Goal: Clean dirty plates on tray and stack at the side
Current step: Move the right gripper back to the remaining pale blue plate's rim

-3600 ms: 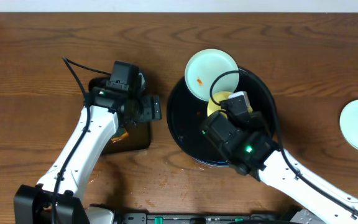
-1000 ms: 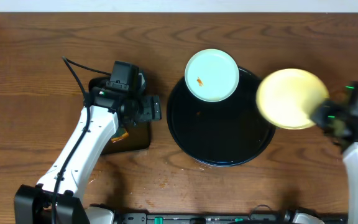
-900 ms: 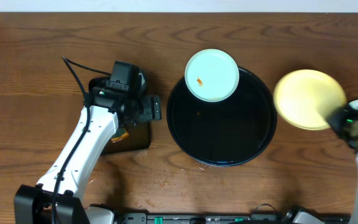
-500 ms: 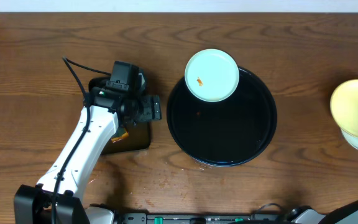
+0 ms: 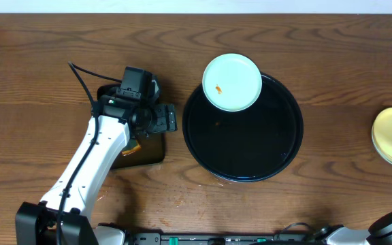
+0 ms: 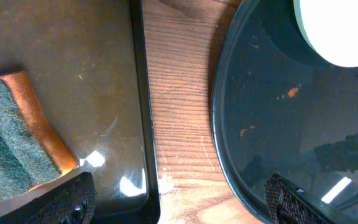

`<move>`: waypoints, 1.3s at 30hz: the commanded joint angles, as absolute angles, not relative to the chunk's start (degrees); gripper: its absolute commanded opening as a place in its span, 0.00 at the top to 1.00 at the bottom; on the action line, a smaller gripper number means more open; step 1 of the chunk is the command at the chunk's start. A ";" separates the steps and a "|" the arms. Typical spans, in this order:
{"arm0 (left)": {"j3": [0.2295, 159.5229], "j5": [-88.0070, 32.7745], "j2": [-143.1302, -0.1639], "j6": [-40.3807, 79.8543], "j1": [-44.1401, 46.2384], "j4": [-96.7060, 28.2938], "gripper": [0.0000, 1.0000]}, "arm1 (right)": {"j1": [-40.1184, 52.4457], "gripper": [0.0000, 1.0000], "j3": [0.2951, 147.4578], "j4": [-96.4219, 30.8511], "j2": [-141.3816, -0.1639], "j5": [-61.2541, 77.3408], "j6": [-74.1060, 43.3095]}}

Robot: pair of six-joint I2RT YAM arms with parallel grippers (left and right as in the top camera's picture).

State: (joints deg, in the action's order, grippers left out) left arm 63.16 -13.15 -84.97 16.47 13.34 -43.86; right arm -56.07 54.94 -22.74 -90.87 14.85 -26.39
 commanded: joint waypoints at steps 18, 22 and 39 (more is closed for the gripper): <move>64.01 -12.45 -84.97 16.32 13.43 -44.03 0.12 | -10.70 0.54 57.82 -22.92 -85.23 48.34 -2.68; 64.01 -12.45 -84.97 16.32 13.43 -44.03 0.12 | -0.43 0.55 57.82 -23.03 -85.23 48.64 -3.20; 64.01 -12.45 -84.97 16.32 13.43 -44.03 0.12 | 7.79 0.99 57.80 -25.19 -85.30 45.08 -52.31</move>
State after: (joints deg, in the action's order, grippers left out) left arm 63.16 -13.15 -84.97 16.47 13.34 -43.86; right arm 7.40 57.21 -25.52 -86.19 44.14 -40.71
